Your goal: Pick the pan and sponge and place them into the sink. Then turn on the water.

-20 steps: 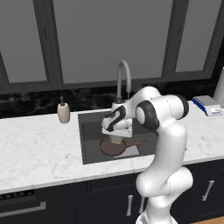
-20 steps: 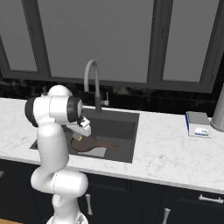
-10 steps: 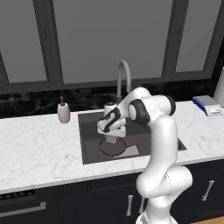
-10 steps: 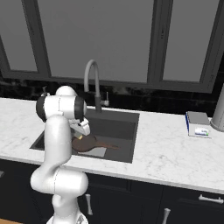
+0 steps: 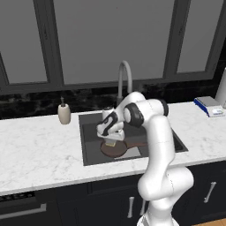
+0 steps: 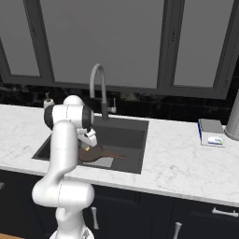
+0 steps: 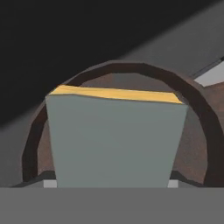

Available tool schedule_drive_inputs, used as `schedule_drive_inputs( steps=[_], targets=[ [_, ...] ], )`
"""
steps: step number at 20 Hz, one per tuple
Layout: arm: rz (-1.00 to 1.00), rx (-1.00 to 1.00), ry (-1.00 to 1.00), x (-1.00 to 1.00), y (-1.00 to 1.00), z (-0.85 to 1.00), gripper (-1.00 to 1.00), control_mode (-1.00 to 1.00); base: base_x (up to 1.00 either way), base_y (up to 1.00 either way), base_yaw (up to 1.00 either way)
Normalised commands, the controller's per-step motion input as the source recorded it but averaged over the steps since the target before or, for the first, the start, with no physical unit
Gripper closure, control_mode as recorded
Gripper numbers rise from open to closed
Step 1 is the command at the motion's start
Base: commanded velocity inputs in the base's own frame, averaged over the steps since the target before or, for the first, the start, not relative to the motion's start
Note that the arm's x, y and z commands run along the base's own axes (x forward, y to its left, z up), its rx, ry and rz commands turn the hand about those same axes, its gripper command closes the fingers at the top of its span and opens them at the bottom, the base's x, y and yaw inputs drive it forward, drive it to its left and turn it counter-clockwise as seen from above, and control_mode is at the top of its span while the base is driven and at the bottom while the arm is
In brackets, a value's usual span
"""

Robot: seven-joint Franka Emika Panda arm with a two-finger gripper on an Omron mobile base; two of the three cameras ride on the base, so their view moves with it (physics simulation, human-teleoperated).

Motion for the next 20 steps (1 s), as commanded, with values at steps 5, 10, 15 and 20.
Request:
schedule_drive_inputs(
  steps=[5,10,15,20],
  targets=[
    [0.0,0.0,0.0,0.0,0.0,-0.25,1.0,-1.0,0.0,0.0,0.0],
    [0.0,0.0,0.0,-0.07,0.0,-0.1,1.0,-1.0,0.0,0.0,0.0],
    [-0.01,0.0,0.0,-0.22,0.0,-0.02,1.0,-1.0,0.0,0.0,0.0],
    [-0.05,0.0,0.0,-0.28,0.0,0.0,1.0,-1.0,0.0,0.0,0.0]
  ],
)
